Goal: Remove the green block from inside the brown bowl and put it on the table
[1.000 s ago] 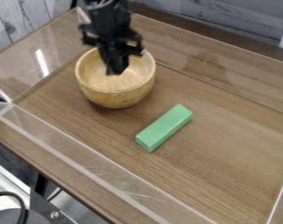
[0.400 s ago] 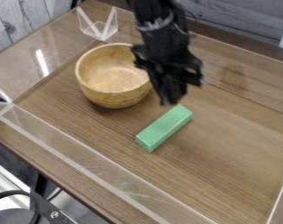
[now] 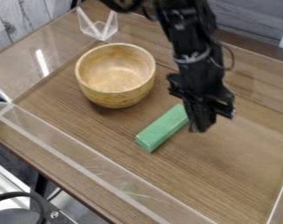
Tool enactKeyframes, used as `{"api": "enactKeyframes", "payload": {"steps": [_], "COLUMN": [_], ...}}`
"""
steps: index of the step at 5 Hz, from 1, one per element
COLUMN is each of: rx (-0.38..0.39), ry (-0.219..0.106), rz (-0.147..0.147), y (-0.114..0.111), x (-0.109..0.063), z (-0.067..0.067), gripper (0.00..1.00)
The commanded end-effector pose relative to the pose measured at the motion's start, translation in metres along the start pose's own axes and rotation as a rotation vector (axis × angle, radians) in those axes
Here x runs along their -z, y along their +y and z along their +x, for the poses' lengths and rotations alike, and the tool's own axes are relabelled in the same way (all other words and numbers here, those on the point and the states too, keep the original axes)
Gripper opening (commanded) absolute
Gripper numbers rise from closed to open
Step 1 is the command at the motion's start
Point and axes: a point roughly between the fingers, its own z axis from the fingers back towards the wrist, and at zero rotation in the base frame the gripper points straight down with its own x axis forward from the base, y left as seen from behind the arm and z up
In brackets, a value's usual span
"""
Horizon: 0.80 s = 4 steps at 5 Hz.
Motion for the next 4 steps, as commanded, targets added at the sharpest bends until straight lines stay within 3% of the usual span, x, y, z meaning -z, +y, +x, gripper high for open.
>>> {"api": "enactKeyframes", "payload": {"steps": [1,2,4], "rx": [0.037,0.048,0.064], "ry": [-0.011,0.034,0.089], "rz": [0.014,0.02,0.023], "y": [-0.011,-0.021,-0.022], "x": [0.003,0.016,0.035], "z": [0.01,0.009,0.014], "gripper": [0.0,0.0,0.0]}}
